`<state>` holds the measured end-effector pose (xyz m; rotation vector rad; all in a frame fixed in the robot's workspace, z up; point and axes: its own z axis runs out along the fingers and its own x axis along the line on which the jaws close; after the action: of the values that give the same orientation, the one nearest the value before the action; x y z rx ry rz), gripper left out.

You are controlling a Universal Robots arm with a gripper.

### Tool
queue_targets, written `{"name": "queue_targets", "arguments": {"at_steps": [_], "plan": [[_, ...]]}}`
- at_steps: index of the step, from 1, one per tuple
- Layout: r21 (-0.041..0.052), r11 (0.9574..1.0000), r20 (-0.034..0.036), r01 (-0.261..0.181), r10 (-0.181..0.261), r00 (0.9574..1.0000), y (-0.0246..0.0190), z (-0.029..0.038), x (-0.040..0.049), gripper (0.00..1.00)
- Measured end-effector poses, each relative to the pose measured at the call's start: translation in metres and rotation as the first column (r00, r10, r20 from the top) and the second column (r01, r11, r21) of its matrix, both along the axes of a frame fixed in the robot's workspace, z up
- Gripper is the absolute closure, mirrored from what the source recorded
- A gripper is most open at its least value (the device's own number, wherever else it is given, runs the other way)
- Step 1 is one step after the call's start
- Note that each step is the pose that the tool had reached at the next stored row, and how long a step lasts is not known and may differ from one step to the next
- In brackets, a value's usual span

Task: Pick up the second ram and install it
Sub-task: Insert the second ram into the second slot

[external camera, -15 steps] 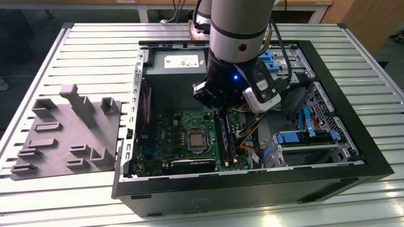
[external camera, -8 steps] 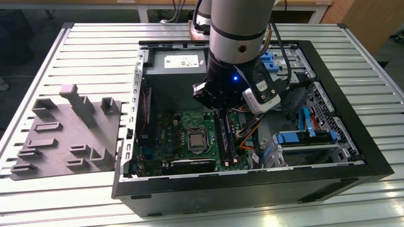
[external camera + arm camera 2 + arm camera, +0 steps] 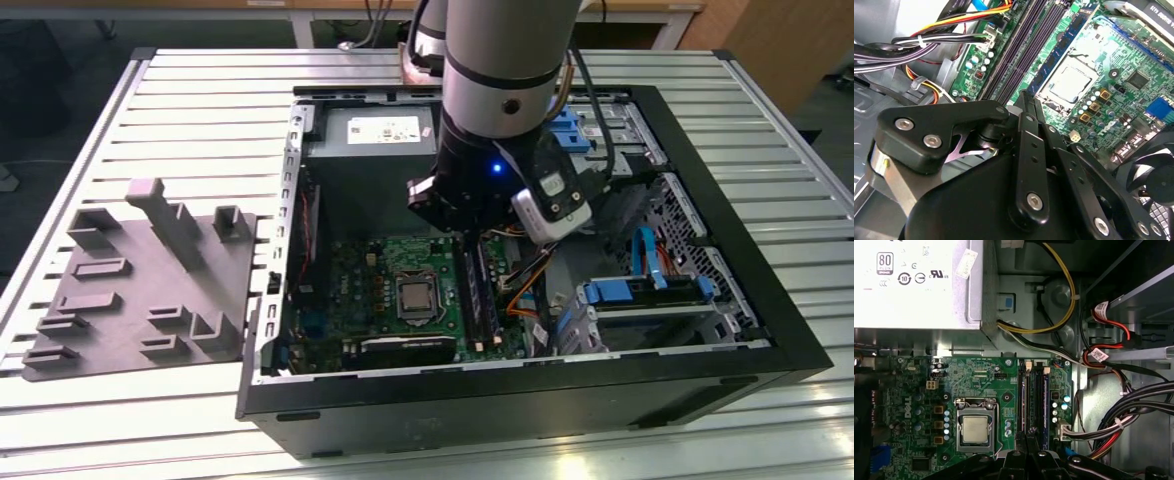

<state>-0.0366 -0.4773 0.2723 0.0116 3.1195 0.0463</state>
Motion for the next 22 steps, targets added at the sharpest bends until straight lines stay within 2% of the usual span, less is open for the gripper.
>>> {"name": "queue_targets", "arguments": {"at_steps": [22], "plan": [[0.0000,1.0000,0.0000,0.005,-0.005,1.0000,0.0000,-0.0082,0.0000,0.89]]}}
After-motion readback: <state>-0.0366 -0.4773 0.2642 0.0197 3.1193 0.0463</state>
